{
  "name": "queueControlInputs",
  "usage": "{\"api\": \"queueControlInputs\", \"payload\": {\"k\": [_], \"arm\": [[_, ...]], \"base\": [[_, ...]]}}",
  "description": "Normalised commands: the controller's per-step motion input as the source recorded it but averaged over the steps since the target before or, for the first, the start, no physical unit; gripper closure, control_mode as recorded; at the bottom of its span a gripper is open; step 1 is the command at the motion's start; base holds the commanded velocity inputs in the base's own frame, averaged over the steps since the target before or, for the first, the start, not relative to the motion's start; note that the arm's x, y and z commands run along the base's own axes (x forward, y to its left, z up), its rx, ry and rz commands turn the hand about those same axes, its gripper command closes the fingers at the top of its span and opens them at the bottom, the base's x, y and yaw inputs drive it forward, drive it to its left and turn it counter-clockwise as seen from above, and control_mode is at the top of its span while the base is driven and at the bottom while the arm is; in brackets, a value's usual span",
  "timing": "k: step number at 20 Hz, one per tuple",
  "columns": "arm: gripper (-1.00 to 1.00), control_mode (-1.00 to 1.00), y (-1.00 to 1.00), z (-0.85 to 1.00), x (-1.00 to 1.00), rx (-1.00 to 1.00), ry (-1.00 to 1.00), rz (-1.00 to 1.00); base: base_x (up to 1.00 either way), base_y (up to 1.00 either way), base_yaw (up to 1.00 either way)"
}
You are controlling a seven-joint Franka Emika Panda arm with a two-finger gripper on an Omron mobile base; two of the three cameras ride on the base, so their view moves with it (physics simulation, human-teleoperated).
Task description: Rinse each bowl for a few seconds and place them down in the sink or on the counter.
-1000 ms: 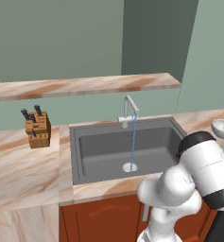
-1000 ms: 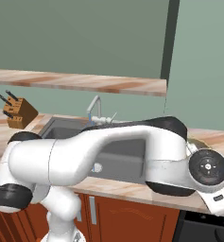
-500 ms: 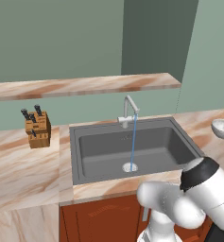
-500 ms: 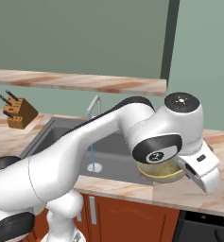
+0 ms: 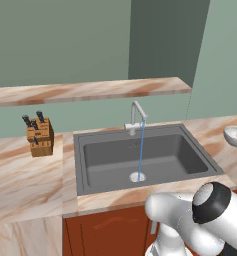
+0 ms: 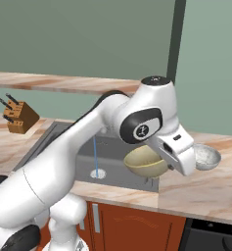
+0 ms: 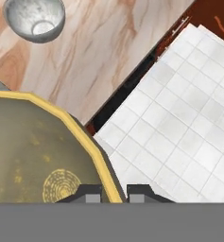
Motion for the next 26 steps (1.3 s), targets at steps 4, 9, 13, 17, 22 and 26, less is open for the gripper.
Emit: {"api": "queueControlInputs", "payload": {"k": [4, 9, 13, 17, 22, 26], "arm": [[1.00, -1.00, 0.42, -0.20, 0.37, 0.00, 0.09, 0.00], [1.00, -1.00, 0.40, -0.13, 0.33, 0.00, 0.02, 0.00], [1.00, -1.00, 0.35, -0.07, 0.30, 0.00, 0.01, 0.00], [1.00, -1.00, 0.42, -0.10, 0.36, 0.00, 0.05, 0.00], [1.00, -1.00, 0.34, -0.10, 0.27, 0.00, 0.03, 0.00], [1.00, -1.00, 0.33, -0.09, 0.25, 0.01, 0.03, 0.00]], "base": [[0.00, 0.00, 0.00], [0.00, 0.00, 0.00], [0.00, 0.00, 0.00], [0.00, 0.00, 0.00], [0.00, 0.00, 0.00], [0.00, 0.00, 0.00]]}}
